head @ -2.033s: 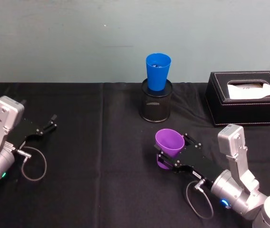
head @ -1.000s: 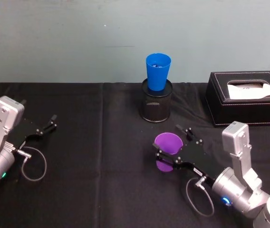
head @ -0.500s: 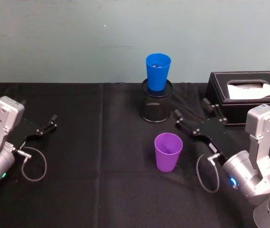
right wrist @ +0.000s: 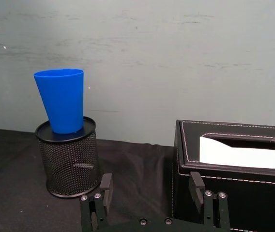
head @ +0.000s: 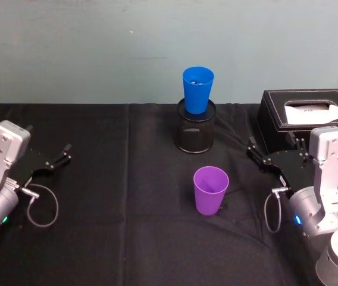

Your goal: Pick up one cup with a gripper and tap it against the other cup.

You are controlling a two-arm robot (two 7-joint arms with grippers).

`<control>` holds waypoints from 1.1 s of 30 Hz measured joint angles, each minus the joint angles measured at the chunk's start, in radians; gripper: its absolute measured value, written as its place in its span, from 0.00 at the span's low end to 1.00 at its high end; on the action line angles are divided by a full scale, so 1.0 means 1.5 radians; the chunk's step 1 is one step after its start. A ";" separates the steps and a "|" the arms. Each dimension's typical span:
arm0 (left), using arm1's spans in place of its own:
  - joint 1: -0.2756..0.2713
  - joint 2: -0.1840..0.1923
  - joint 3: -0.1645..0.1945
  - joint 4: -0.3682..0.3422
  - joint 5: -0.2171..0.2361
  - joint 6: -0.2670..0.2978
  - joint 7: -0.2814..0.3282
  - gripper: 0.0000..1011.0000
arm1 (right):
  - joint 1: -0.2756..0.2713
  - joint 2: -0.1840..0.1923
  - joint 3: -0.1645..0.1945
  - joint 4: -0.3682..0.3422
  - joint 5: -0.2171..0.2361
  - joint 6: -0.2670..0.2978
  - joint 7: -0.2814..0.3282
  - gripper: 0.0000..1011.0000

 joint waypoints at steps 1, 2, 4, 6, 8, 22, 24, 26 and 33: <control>0.000 0.000 0.000 0.000 0.000 0.000 0.000 0.99 | 0.001 0.000 0.001 0.000 -0.001 0.001 0.000 0.99; 0.000 0.000 0.000 0.000 0.000 0.000 0.000 0.99 | 0.001 -0.001 0.001 0.000 -0.001 0.001 0.001 0.99; 0.000 0.000 0.000 0.000 0.000 0.000 0.000 0.99 | 0.001 -0.001 0.001 0.000 -0.001 0.001 0.001 0.99; 0.000 0.000 0.000 0.000 0.000 0.000 0.000 0.99 | 0.001 0.000 0.001 0.001 -0.001 0.001 0.001 0.99; 0.000 0.000 0.000 0.000 0.000 0.000 0.000 0.99 | 0.001 0.000 0.000 0.000 0.000 0.001 0.001 0.99; 0.000 0.000 0.000 0.000 0.000 0.000 0.000 0.99 | 0.000 0.001 -0.001 0.000 0.000 0.000 0.002 0.99; 0.000 0.000 0.000 0.000 0.000 0.000 0.000 0.99 | 0.000 0.001 -0.001 0.000 0.000 0.000 0.002 0.99; 0.000 0.000 0.000 0.000 0.000 0.000 0.000 0.99 | 0.000 0.001 -0.001 0.000 0.000 -0.001 0.002 0.99; 0.000 0.000 0.000 0.000 0.000 0.000 0.000 0.99 | 0.000 0.001 -0.001 0.000 0.001 -0.001 0.002 0.99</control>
